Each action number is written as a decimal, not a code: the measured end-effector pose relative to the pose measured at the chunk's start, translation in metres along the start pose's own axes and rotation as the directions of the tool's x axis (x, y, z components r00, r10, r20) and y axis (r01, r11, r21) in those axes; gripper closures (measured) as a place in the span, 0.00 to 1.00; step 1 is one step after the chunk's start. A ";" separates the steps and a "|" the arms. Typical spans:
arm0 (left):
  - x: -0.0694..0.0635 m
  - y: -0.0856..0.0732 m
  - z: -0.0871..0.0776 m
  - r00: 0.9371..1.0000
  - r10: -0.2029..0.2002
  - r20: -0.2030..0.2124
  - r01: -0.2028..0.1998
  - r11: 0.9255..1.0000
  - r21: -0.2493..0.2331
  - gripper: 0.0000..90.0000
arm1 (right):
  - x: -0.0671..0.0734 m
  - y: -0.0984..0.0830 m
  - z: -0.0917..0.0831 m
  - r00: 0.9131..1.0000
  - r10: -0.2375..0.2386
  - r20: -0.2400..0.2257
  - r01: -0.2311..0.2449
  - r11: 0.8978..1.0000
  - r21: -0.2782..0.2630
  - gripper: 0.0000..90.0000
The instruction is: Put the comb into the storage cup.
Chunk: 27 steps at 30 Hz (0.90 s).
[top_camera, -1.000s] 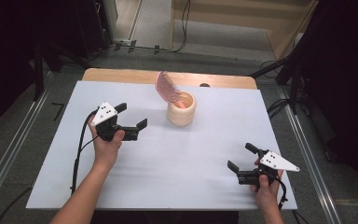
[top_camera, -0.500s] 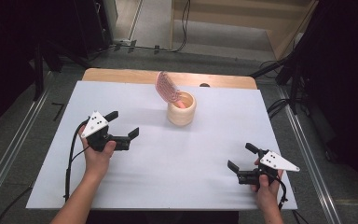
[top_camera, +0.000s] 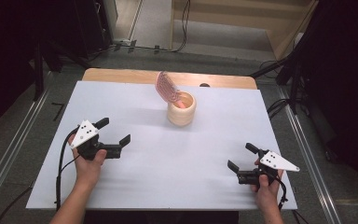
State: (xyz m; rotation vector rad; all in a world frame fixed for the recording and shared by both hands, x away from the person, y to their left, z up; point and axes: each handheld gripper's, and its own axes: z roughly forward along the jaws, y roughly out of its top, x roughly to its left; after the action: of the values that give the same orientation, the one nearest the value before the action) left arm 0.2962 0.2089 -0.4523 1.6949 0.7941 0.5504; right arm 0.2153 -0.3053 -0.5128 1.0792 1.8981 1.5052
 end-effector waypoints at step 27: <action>0.027 -0.039 -0.058 0.994 -0.040 -0.106 0.044 0.998 0.037 0.00 | 0.000 0.000 0.000 1.000 0.000 0.006 0.000 1.000 0.002 0.00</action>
State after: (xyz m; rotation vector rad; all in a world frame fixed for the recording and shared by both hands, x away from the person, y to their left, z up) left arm 0.2636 0.2721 -0.4758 1.6920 0.9197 0.6024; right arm 0.2156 -0.3053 -0.5130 1.0838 1.8953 1.4993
